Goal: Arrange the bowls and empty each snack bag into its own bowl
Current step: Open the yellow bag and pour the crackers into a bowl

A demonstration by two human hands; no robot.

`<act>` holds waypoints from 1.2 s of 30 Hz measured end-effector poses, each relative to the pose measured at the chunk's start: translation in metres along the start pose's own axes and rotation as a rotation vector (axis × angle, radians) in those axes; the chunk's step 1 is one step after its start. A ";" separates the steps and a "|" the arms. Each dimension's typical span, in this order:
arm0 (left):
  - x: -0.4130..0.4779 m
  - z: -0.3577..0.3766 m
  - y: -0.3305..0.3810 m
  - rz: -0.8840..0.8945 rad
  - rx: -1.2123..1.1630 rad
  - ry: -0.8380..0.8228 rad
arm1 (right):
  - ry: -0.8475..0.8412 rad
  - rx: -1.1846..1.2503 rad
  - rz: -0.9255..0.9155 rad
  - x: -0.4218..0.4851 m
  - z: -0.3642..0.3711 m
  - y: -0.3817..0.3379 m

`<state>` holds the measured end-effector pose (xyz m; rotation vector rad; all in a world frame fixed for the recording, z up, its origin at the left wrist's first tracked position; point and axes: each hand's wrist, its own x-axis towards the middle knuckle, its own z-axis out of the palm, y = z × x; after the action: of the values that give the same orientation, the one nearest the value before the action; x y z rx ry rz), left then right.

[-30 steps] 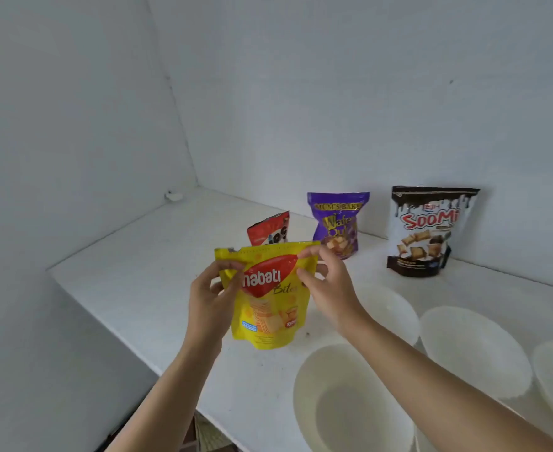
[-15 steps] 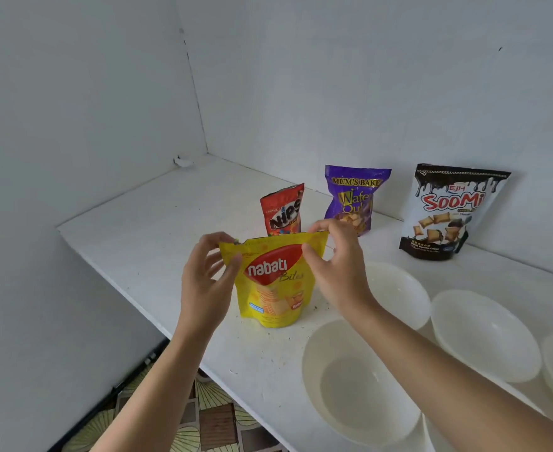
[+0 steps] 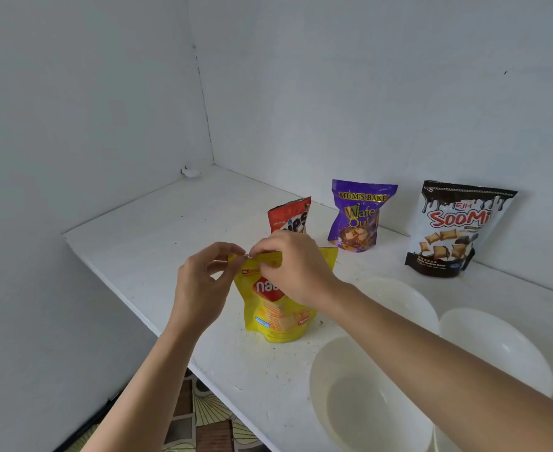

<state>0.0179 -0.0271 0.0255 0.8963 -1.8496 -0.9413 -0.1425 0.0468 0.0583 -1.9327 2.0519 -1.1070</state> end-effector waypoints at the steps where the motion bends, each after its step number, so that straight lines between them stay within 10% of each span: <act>1: 0.000 -0.001 0.001 0.019 0.030 0.009 | -0.011 -0.005 -0.004 0.002 0.001 -0.001; 36: 0.026 -0.016 -0.004 0.222 0.135 -0.096 | -0.061 0.054 -0.029 0.025 0.003 0.009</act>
<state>0.0228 -0.0550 0.0374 0.7172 -2.0662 -0.7406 -0.1529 0.0217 0.0605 -1.9520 1.9478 -1.0840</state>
